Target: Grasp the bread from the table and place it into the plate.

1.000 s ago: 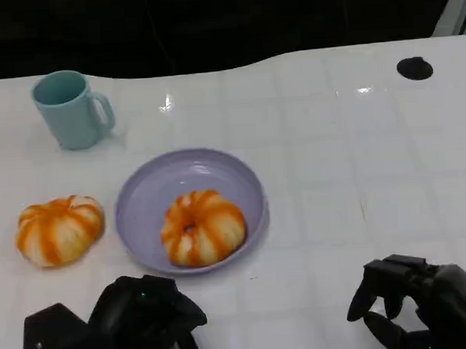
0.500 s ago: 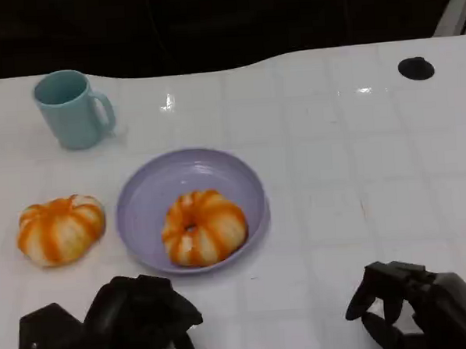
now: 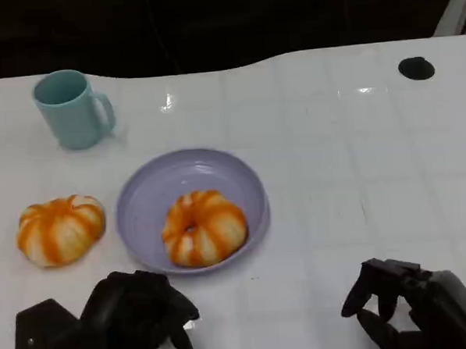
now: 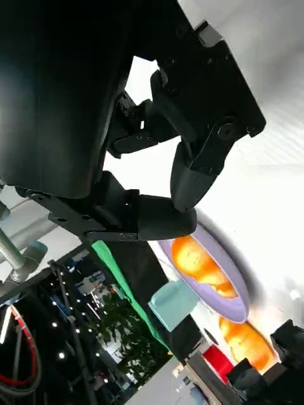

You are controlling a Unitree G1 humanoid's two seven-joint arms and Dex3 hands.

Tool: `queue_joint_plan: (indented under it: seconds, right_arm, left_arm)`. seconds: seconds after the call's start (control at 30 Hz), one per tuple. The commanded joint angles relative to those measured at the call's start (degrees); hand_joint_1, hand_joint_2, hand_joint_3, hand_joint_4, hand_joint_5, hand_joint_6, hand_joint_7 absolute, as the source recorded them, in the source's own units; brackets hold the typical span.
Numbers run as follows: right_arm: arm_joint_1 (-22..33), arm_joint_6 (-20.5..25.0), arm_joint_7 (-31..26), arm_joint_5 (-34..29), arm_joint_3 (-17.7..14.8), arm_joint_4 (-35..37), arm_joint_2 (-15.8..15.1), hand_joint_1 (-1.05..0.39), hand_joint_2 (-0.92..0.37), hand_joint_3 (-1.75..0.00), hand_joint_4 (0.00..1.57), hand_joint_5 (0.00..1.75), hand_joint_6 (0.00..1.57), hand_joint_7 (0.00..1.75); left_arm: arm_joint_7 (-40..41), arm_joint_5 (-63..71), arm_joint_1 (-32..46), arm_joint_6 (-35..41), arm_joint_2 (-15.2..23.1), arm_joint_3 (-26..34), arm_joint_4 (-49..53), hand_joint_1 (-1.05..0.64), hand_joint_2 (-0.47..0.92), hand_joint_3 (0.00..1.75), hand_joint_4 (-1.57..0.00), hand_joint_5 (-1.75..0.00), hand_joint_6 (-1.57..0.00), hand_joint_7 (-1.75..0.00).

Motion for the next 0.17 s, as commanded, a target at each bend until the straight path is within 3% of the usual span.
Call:
queue_joint_plan:
  seconds: [0.03,0.17]
  right_arm:
    - [0.32,-0.22,1.37,1.93,-0.06,-0.37,0.25,-0.37,-0.58,-1.0,0.68,1.75,0.6,1.51]
    - [0.59,0.12,2.76,3.31,-0.31,-0.77,0.84,-0.36,-0.58,-1.0,0.69,1.75,0.62,1.48]
  left_arm:
    - [-0.68,-0.59,0.31,0.15,0.9,0.43,0.05,-1.05,0.78,0.0,-1.5,-0.93,-1.57,-0.49]
    - [0.02,0.21,0.54,0.14,1.09,0.32,-0.31,-1.05,0.79,0.0,-1.5,-0.93,-1.57,-0.49]
